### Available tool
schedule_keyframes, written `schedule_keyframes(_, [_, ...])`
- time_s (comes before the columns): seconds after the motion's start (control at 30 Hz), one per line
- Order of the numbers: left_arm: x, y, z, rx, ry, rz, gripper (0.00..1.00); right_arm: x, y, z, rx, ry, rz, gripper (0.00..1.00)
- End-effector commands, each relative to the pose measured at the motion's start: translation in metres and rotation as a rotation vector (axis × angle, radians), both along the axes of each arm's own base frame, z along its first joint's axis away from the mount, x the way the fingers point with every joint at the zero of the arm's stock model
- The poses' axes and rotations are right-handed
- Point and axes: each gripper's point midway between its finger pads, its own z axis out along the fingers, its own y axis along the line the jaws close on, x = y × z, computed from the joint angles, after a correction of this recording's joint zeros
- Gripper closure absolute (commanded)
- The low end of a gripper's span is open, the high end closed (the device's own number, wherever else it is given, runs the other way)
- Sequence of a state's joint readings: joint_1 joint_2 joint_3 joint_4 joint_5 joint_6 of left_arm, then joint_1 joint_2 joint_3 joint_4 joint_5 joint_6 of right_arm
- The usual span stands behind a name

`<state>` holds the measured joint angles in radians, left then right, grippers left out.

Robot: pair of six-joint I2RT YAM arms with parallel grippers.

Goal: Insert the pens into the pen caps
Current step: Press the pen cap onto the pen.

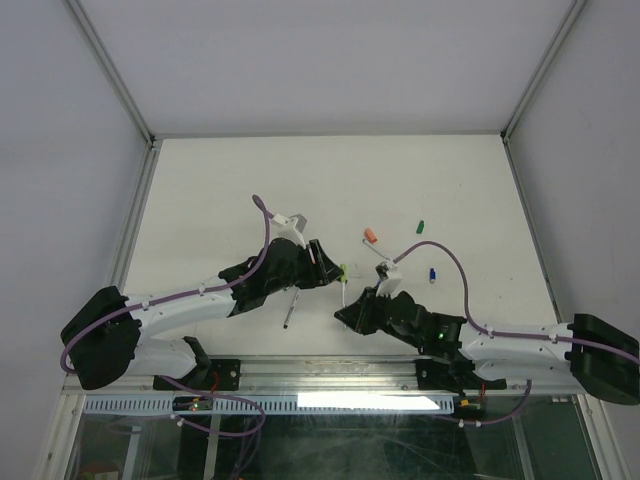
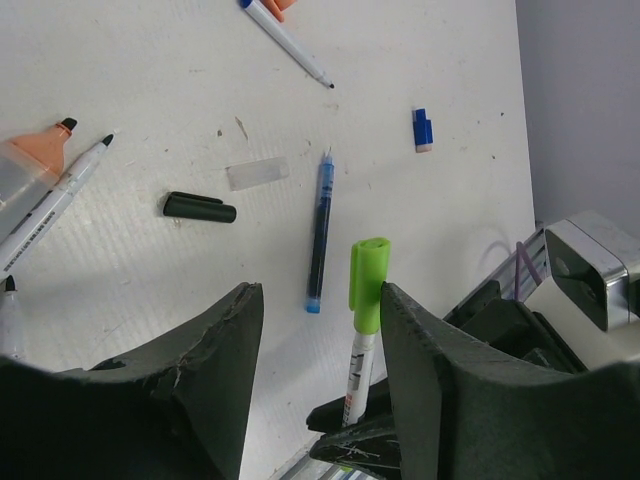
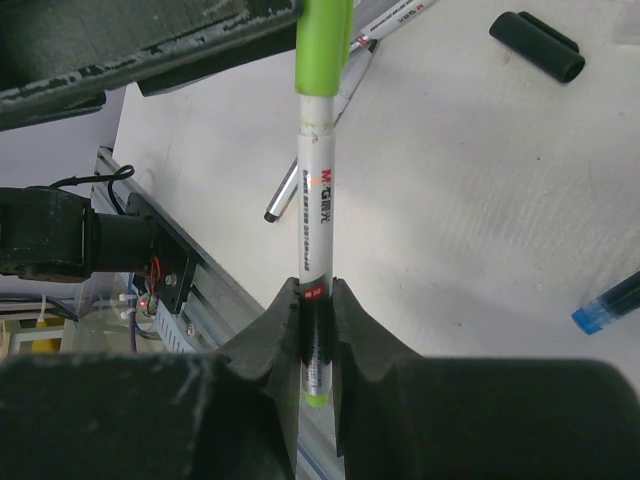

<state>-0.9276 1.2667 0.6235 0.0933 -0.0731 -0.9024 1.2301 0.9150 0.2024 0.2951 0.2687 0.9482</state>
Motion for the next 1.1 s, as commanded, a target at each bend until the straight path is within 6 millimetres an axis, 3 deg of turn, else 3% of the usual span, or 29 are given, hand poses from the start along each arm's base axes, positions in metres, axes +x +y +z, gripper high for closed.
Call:
schedule_keyframes(0.0, [0.007, -0.006, 0.024, -0.073, -0.033, 0.017, 0.49, 0.008, 0.006, 0.024, 0.064, -0.093, 0.005, 1.00])
schedule_keyframes(0.43, [0.006, -0.012, 0.027, -0.098, -0.028, 0.001, 0.50, 0.001, 0.024, 0.028, 0.048, -0.128, 0.105, 1.00])
schedule_keyframes(0.83, [0.004, -0.014, 0.021, -0.098, -0.019, -0.011, 0.68, -0.002, 0.030, 0.035, 0.065, -0.159, 0.147, 1.00])
schedule_keyframes(1.07, [0.004, -0.016, 0.023, -0.107, -0.024, -0.022, 0.92, 0.002, 0.028, 0.034, 0.053, -0.157, 0.119, 1.00])
